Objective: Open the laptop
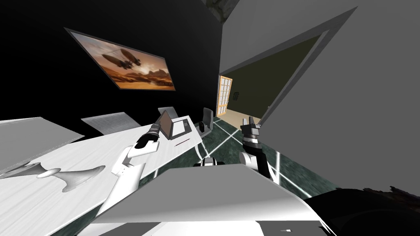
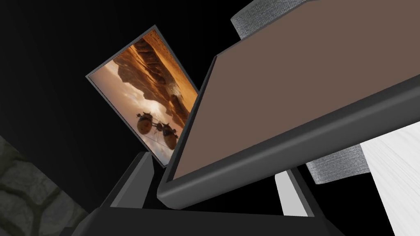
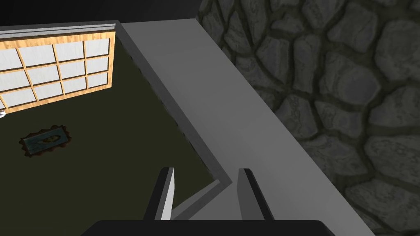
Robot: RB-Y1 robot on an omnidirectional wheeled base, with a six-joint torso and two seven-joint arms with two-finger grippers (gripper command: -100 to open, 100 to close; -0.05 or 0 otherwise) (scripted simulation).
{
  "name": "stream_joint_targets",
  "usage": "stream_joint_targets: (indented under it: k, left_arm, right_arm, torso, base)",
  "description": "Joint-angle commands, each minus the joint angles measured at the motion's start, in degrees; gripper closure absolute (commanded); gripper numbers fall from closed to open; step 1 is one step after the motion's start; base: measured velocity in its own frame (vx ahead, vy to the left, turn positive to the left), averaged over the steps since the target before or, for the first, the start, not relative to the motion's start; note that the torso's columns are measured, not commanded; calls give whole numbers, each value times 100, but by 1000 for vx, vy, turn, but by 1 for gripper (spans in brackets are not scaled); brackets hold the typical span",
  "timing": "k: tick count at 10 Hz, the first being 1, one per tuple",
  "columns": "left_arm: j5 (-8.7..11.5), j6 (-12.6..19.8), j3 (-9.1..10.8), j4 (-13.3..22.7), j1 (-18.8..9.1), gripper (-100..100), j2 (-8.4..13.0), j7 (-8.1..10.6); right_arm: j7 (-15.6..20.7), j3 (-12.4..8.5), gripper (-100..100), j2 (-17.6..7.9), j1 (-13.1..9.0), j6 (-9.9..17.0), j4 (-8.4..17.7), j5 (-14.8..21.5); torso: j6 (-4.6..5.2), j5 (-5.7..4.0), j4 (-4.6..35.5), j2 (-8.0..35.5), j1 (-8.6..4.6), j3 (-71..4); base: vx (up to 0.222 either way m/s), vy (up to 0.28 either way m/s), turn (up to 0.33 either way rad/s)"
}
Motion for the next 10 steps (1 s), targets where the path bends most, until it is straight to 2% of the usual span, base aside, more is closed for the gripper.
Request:
stream_joint_targets:
  k: [1,2,5,6,7,8,10]
  left_arm:
    - [-227,26,-88,-8,147,100,164,-255]
    - [-302,35,-117,-11,196,100,219,-340]
    - [-680,79,-263,-25,441,100,493,-766]
    - [-755,88,-292,-28,490,100,548,-851]
    - [-700,80,-247,-36,467,100,513,-779]
    - [-975,-79,-304,137,534,100,553,-971]
    - [-1231,-243,-361,307,591,100,582,-1128]
  right_arm:
    - [0,0,0,0,0,0,0,0]
    - [0,1,0,1,1,0,0,0]
    - [0,1,0,1,0,0,0,0]
    - [0,1,0,1,1,0,0,0]
    - [0,1,0,1,1,0,-1,0]
    - [0,0,0,0,1,0,-1,0]
    - [0,0,0,1,1,0,0,0]
  torso:
    - [13,0,-6,-13,-16,-6]
    - [25,1,-16,-23,-33,-12]
    - [41,-5,-10,-29,-34,-18]
    - [38,-5,-9,-38,-24,-22]
    - [27,-6,-3,-29,-4,-19]
    - [19,2,10,1,24,0]
    - [16,12,-5,-12,9,-4]
  base:
    - [57,-93,-25]
    - [46,-90,2]
    - [73,-133,-55]
    - [86,-121,-34]
    - [26,-51,12]
    - [35,-62,-3]
    - [67,-105,-4]
